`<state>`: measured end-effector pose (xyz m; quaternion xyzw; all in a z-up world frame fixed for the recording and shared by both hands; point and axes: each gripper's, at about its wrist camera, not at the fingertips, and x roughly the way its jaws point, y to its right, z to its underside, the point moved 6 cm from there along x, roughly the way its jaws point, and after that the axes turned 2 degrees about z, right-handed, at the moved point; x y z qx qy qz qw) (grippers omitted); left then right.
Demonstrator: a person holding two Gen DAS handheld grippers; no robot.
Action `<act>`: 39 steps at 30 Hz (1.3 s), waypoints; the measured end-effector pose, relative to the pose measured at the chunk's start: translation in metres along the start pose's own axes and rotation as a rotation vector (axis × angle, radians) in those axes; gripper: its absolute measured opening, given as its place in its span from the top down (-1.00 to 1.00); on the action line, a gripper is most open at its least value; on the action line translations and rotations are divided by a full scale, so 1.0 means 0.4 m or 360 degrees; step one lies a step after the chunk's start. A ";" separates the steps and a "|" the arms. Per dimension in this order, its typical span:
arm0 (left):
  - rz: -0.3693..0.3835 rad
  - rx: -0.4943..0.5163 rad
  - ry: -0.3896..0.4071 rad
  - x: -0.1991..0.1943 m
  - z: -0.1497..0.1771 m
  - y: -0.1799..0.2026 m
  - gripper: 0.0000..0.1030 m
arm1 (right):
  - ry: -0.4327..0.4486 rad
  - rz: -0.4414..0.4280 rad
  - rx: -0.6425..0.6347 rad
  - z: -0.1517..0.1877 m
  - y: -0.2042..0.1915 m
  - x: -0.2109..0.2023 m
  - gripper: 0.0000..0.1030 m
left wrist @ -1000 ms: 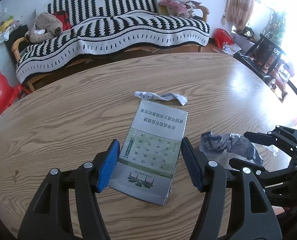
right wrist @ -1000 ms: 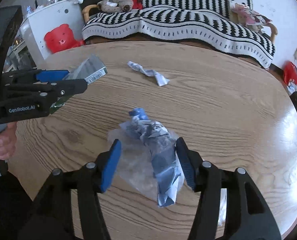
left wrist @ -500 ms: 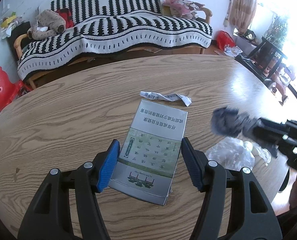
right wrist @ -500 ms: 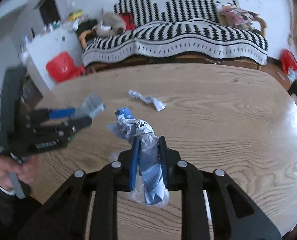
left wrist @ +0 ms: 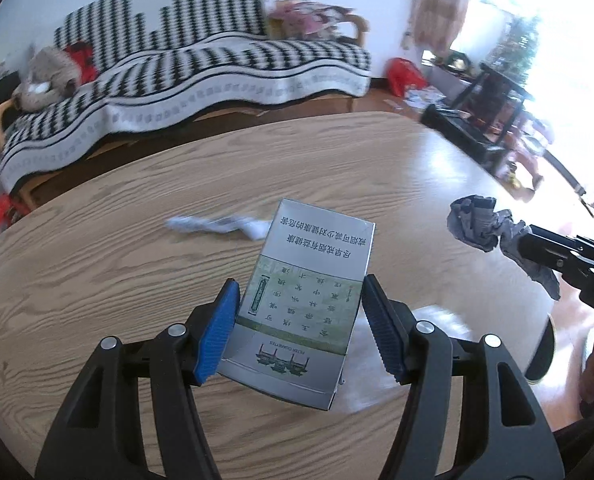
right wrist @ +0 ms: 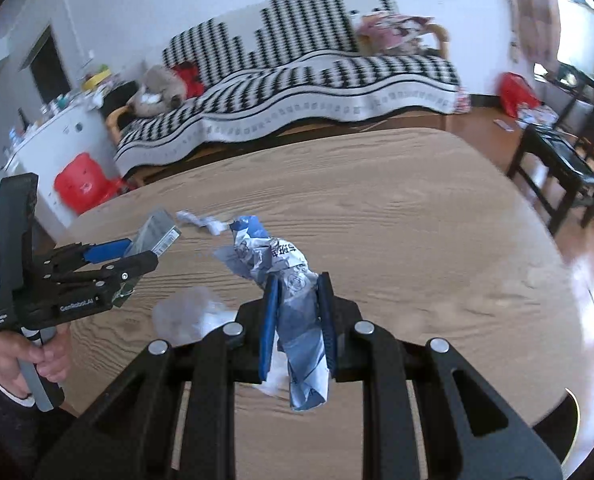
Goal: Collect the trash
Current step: 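Carry the box and the bag with blue wrapper over the black bin with both tools, then open both tools above the bin to drop the box and bag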
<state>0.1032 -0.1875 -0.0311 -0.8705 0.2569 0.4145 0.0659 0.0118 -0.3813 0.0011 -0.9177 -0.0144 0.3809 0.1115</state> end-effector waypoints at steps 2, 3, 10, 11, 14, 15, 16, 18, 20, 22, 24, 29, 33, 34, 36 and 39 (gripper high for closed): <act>0.0042 0.0045 -0.0001 0.009 -0.009 0.060 -0.19 | 0.0022 0.0051 0.0051 0.008 0.066 -0.037 0.60; 0.0073 0.0075 -0.0001 0.015 -0.013 0.103 -0.19 | 0.0034 0.0075 0.0078 0.014 0.100 -0.055 0.60; 0.0302 0.0219 -0.0023 0.056 -0.032 0.382 -0.19 | 0.0118 0.0255 0.0302 0.082 0.355 -0.207 0.60; 0.0336 0.0250 -0.0026 0.061 -0.028 0.431 -0.19 | 0.0133 0.0295 0.0341 0.101 0.399 -0.237 0.60; 0.0444 0.0344 -0.0046 0.079 -0.013 0.577 -0.19 | 0.0163 0.0388 0.0470 0.165 0.523 -0.318 0.60; 0.0490 0.0387 -0.0060 0.088 -0.001 0.640 -0.19 | 0.0169 0.0410 0.0503 0.185 0.551 -0.338 0.60; 0.0519 0.0420 -0.0071 0.095 0.011 0.686 -0.19 | 0.0172 0.0437 0.0540 0.206 0.583 -0.358 0.60; 0.0568 0.0480 -0.0097 0.110 0.038 0.768 -0.19 | 0.0172 0.0519 0.0619 0.260 0.662 -0.404 0.60; 0.0612 0.0533 -0.0130 0.127 0.066 0.839 -0.19 | 0.0167 0.0571 0.0693 0.310 0.722 -0.438 0.60; 0.0660 0.0596 -0.0171 0.147 0.101 0.918 -0.19 | 0.0151 0.0614 0.0765 0.361 0.777 -0.463 0.60; 0.0698 0.0652 -0.0199 0.164 0.138 0.983 -0.19 | 0.0122 0.0658 0.0838 0.417 0.834 -0.484 0.60; 0.0764 0.0728 -0.0302 0.208 0.220 1.088 -0.19 | 0.0015 0.0729 0.0971 0.510 0.915 -0.490 0.60; 0.0782 0.0771 -0.0352 0.242 0.248 1.134 -0.19 | -0.0027 0.0748 0.1027 0.543 0.950 -0.489 0.60; 0.0788 0.0773 -0.0362 0.247 0.253 1.141 -0.19 | -0.0031 0.0753 0.1032 0.544 0.952 -0.488 0.60; 0.0793 0.0780 -0.0371 0.255 0.254 1.150 -0.19 | -0.0039 0.0750 0.1033 0.545 0.952 -0.487 0.60; 0.0793 0.0788 -0.0368 0.265 0.254 1.168 -0.19 | -0.0045 0.0750 0.1023 0.540 0.948 -0.484 0.60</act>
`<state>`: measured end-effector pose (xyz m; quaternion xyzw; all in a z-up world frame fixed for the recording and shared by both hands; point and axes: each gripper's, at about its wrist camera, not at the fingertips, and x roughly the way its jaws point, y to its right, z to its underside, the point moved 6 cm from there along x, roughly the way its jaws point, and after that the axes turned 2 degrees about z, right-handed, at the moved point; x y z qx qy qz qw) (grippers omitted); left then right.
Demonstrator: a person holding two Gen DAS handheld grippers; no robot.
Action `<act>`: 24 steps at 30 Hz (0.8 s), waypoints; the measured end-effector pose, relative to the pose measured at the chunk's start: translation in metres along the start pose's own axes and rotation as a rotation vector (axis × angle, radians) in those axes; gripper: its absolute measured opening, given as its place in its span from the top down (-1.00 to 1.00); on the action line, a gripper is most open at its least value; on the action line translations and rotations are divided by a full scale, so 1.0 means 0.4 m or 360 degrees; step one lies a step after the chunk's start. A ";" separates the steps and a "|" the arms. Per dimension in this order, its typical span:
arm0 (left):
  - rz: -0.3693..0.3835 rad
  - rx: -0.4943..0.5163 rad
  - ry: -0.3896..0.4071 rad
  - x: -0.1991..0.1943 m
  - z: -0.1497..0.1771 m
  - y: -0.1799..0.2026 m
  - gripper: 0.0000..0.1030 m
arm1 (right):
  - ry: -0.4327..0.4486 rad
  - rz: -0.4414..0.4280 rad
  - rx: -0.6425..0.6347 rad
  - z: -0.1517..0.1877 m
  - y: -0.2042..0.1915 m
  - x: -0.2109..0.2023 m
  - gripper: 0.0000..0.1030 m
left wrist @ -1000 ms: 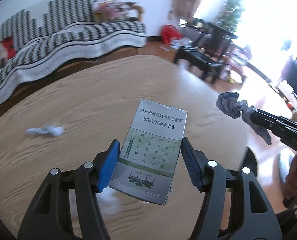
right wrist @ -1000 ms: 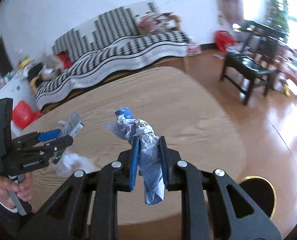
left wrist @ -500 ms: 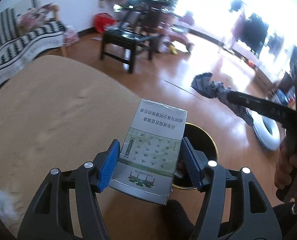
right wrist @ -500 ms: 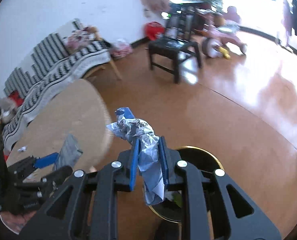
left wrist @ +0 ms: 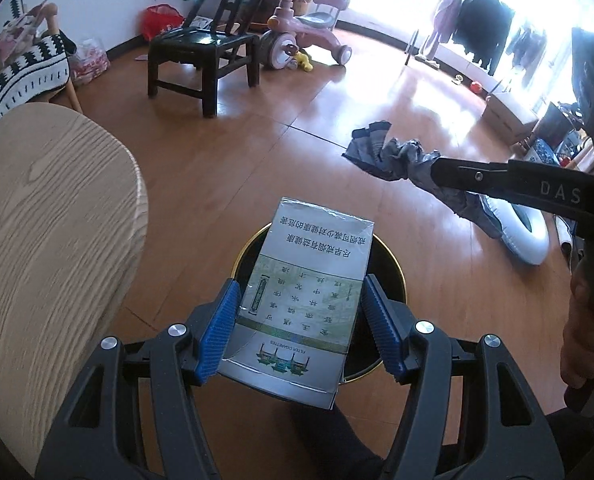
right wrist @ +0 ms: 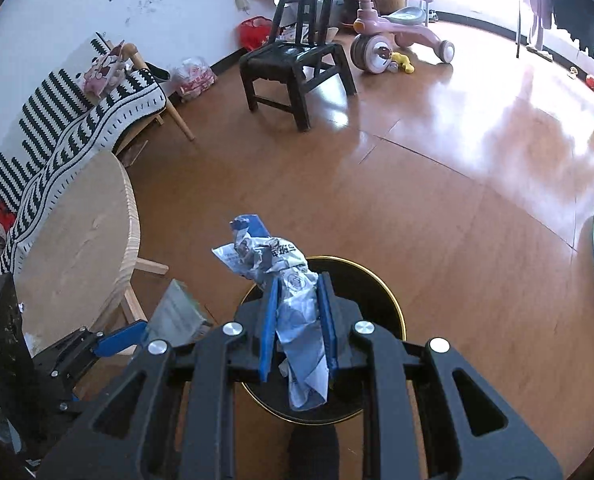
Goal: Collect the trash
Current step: 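Open both tools above the bin to drop the box and bag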
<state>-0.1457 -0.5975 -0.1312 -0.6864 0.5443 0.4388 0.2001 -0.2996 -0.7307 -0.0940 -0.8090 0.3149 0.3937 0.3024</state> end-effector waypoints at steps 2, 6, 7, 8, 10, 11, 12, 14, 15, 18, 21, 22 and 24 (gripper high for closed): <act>0.0020 -0.0024 -0.0004 0.007 -0.006 0.001 -0.19 | -0.0001 -0.0004 -0.0007 -0.003 -0.005 0.002 0.60; 0.0045 -0.0055 0.0008 0.019 -0.021 -0.001 -0.19 | 0.0004 -0.0003 -0.0003 -0.005 -0.012 -0.002 0.60; 0.0049 -0.0068 0.0012 0.023 -0.022 0.001 -0.23 | 0.0008 0.0001 0.0001 -0.011 -0.013 0.000 0.60; 0.0061 -0.0082 0.0014 0.024 -0.023 0.001 -0.37 | 0.0021 0.0003 0.0007 -0.012 -0.009 -0.005 0.58; 0.0087 -0.0108 0.0034 0.024 -0.025 0.002 -0.60 | 0.0032 0.0005 0.0018 -0.014 -0.007 -0.008 0.27; 0.0089 -0.0112 0.0049 0.021 -0.025 0.002 -0.62 | 0.0039 0.0004 0.0022 -0.015 -0.007 -0.011 0.10; 0.0092 -0.0107 0.0049 0.020 -0.024 0.004 -0.62 | 0.0048 0.0006 0.0024 -0.016 -0.006 -0.013 -0.14; 0.0092 -0.0097 0.0041 0.027 -0.024 0.010 -0.65 | 0.0066 0.0012 0.0016 -0.020 -0.010 -0.019 -0.16; 0.0087 -0.0095 0.0040 0.027 -0.023 0.010 -0.66 | 0.0069 0.0009 0.0013 -0.022 -0.013 -0.019 -0.16; 0.0080 -0.0103 0.0042 0.019 -0.023 0.005 -0.69 | 0.0074 0.0018 -0.0009 -0.023 -0.025 -0.021 -0.16; 0.0076 -0.0122 0.0070 -0.009 -0.024 -0.008 -0.72 | 0.0080 0.0017 -0.0045 -0.029 -0.046 -0.022 -0.22; 0.0070 -0.0123 0.0084 -0.021 -0.025 -0.014 -0.72 | 0.0085 0.0011 -0.0055 -0.032 -0.057 -0.024 -0.26; 0.0048 -0.0124 0.0114 -0.051 -0.024 -0.032 -0.74 | 0.0102 -0.0009 -0.0087 -0.041 -0.097 -0.033 -0.30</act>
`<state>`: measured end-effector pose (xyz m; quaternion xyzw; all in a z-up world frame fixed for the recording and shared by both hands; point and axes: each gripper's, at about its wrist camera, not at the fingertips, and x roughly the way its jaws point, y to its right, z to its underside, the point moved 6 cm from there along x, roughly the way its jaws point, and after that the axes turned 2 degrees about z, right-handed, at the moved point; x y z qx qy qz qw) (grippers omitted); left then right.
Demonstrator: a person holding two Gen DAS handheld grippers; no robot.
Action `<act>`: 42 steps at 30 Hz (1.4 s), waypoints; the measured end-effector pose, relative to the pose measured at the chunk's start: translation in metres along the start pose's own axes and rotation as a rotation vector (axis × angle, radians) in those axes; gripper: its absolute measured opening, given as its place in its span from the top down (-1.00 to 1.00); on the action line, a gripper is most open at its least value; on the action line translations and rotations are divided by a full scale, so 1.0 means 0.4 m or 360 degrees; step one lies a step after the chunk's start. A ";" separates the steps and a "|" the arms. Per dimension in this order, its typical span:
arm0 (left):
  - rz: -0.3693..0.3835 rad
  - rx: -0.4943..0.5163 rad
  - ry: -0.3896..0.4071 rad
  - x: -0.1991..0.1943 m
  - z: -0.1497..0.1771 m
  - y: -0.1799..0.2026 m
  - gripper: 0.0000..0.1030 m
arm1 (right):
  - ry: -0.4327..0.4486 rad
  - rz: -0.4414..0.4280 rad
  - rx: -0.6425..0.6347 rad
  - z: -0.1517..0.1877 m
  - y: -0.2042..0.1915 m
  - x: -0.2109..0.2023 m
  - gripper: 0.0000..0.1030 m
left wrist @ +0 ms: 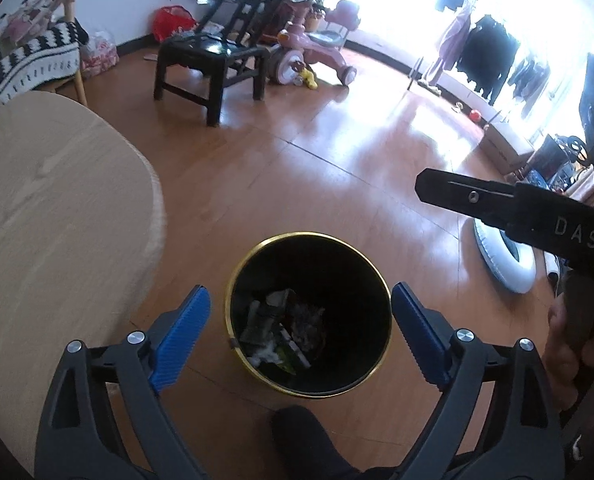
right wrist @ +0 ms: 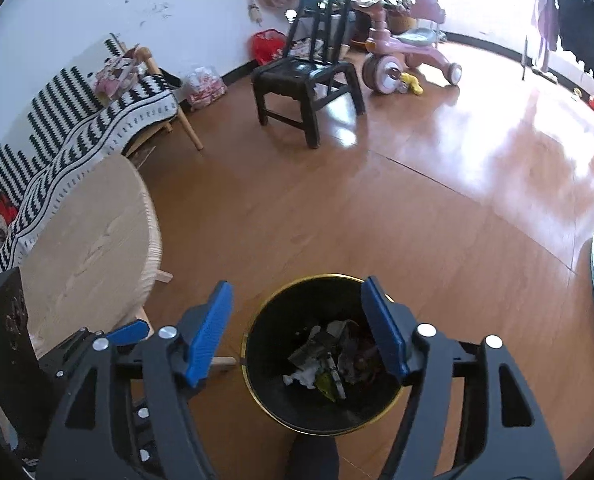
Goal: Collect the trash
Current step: 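Open both tools above the bin to drop the box and bag, then return to the table and grasp the clear plastic bag with the left tool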
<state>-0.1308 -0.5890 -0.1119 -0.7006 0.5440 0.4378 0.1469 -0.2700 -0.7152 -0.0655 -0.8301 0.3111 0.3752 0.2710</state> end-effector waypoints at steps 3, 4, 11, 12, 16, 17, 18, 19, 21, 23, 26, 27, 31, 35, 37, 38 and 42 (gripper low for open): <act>-0.0040 -0.0017 0.0050 -0.063 0.001 -0.044 -0.77 | 0.0016 -0.0043 -0.0045 -0.011 -0.061 -0.008 -0.34; -0.0047 -0.0023 0.0062 -0.078 0.001 -0.055 -0.77 | 0.0021 -0.0055 -0.0065 -0.014 -0.084 -0.010 -0.37; -0.0234 -0.0123 0.0219 -0.289 0.020 -0.241 -0.80 | 0.0031 -0.0195 -0.0238 -0.035 -0.327 -0.010 -0.44; -0.0262 -0.0137 0.0238 -0.317 0.028 -0.268 -0.80 | 0.0030 -0.0216 -0.0260 -0.036 -0.360 -0.008 -0.45; -0.0418 -0.0209 0.0306 -0.443 0.082 -0.406 -0.81 | 0.0021 -0.0313 -0.0379 -0.036 -0.528 -0.001 -0.47; -0.0458 -0.0228 0.0317 -0.475 0.099 -0.442 -0.81 | 0.0015 -0.0338 -0.0415 -0.033 -0.573 0.002 -0.47; -0.0510 -0.0252 0.0326 -0.515 0.127 -0.491 -0.81 | 0.0010 -0.0362 -0.0454 -0.027 -0.624 0.004 -0.48; -0.0543 -0.0266 0.0330 -0.537 0.143 -0.517 -0.81 | 0.0007 -0.0377 -0.0478 -0.022 -0.657 0.007 -0.48; -0.0614 -0.0299 0.0335 -0.589 0.191 -0.585 -0.81 | -0.0008 -0.0428 -0.0546 -0.007 -0.751 0.014 -0.49; -0.0672 -0.0318 0.0324 -0.632 0.235 -0.645 -0.81 | -0.0021 -0.0463 -0.0603 0.010 -0.829 0.020 -0.50; -0.0728 -0.0314 0.0282 -0.661 0.291 -0.709 -0.81 | -0.0055 -0.0512 -0.0679 0.040 -0.936 0.034 -0.50; -0.0744 -0.0302 0.0253 -0.663 0.311 -0.730 -0.81 | -0.0066 -0.0523 -0.0705 0.053 -0.970 0.041 -0.50; -0.0759 -0.0267 0.0172 -0.646 0.350 -0.777 -0.81 | -0.0105 -0.0560 -0.0783 0.098 -1.067 0.061 -0.50; -0.0701 -0.0237 0.0105 -0.592 0.352 -0.802 -0.81 | -0.0141 -0.0573 -0.0816 0.121 -1.125 0.086 -0.50; -0.0686 -0.0197 0.0082 -0.558 0.345 -0.802 -0.81 | -0.0156 -0.0574 -0.0820 0.125 -1.142 0.101 -0.50; -0.0692 -0.0179 0.0065 -0.543 0.343 -0.798 -0.81 | -0.0163 -0.0576 -0.0821 0.126 -1.150 0.108 -0.50; -0.0674 -0.0157 0.0055 -0.516 0.347 -0.790 -0.53 | -0.0184 -0.0576 -0.0829 0.129 -1.185 0.138 -0.50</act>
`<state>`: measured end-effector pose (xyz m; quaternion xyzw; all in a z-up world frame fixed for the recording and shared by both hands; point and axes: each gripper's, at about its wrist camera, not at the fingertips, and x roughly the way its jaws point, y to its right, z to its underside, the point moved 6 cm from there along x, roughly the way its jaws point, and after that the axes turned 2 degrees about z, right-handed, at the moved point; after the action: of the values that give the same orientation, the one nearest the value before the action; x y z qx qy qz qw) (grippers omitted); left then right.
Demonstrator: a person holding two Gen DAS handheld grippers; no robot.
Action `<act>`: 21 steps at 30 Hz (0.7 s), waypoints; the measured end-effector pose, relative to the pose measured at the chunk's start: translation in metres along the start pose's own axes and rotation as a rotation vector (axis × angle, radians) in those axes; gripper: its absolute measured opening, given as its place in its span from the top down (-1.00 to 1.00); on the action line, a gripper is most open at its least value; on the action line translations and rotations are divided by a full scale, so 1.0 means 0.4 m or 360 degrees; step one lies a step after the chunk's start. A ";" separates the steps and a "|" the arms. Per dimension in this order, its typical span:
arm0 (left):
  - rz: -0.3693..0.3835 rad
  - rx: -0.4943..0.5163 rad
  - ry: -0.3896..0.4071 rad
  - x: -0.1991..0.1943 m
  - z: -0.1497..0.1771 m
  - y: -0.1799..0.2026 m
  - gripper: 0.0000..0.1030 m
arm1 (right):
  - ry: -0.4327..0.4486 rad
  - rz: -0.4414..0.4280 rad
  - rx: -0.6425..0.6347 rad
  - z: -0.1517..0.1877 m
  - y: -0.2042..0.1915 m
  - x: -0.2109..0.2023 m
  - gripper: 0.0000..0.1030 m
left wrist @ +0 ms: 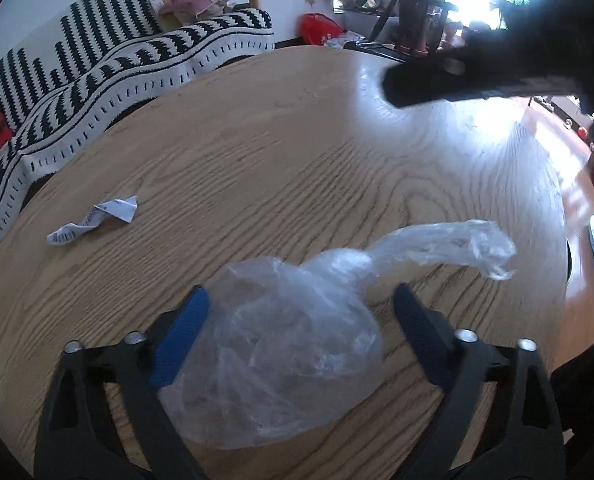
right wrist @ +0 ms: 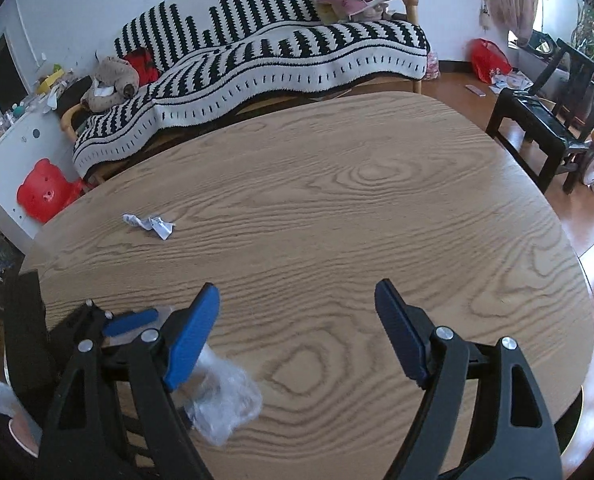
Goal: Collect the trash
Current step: 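Return to the table and grasp the clear plastic bag with the left tool, then grasp the white paper strip with the right tool while the left tool holds the bag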
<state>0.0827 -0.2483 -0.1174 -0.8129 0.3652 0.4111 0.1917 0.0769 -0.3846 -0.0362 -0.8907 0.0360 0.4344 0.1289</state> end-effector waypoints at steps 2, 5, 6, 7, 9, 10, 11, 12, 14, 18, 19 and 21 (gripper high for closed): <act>0.0016 -0.0025 0.0013 -0.012 0.005 -0.001 0.01 | -0.0010 -0.0005 -0.0010 -0.007 -0.012 0.021 -0.50; 0.0016 -0.0045 0.0004 -0.031 0.020 -0.020 0.50 | -0.0034 -0.0022 -0.0042 -0.018 -0.052 0.062 -0.50; 0.0019 -0.0061 -0.0001 -0.037 0.025 -0.030 0.56 | -0.0041 -0.0024 -0.0060 -0.020 -0.068 0.075 -0.50; 0.0017 -0.0086 -0.0010 -0.046 0.034 -0.047 0.62 | -0.0049 -0.0026 -0.0083 -0.022 -0.087 0.091 -0.50; 0.0006 -0.0136 -0.0022 -0.071 0.055 -0.080 0.67 | -0.0066 -0.0035 -0.0119 -0.023 -0.118 0.116 -0.50; -0.0002 -0.0156 -0.0029 -0.085 0.066 -0.099 0.70 | -0.0078 -0.0042 -0.0140 -0.023 -0.138 0.132 -0.50; -0.0014 -0.0173 -0.0030 -0.100 0.077 -0.116 0.71 | -0.0087 -0.0048 -0.0157 -0.024 -0.153 0.143 -0.50; -0.0037 -0.0204 -0.0025 -0.121 0.090 -0.146 0.71 | -0.0101 -0.0054 -0.0185 -0.024 -0.176 0.162 -0.50; -0.0069 -0.0290 -0.0005 -0.157 0.116 -0.202 0.71 | -0.0124 -0.0053 -0.0226 -0.023 -0.213 0.193 -0.50; -0.0181 -0.0545 0.0044 -0.215 0.173 -0.348 0.71 | -0.0176 -0.0059 -0.0325 -0.017 -0.299 0.255 -0.50; -0.0200 -0.0613 0.0050 -0.223 0.184 -0.381 0.71 | -0.0179 -0.0054 -0.0356 -0.016 -0.318 0.268 -0.51; -0.0234 -0.0738 0.0061 -0.238 0.212 -0.435 0.71 | -0.0154 -0.0019 -0.0442 -0.021 -0.362 0.295 -0.55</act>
<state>0.1312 -0.0401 -0.0883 -0.8672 0.2047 0.4534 0.0225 0.1819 -0.2415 -0.0949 -0.8783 -0.0360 0.4767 0.0086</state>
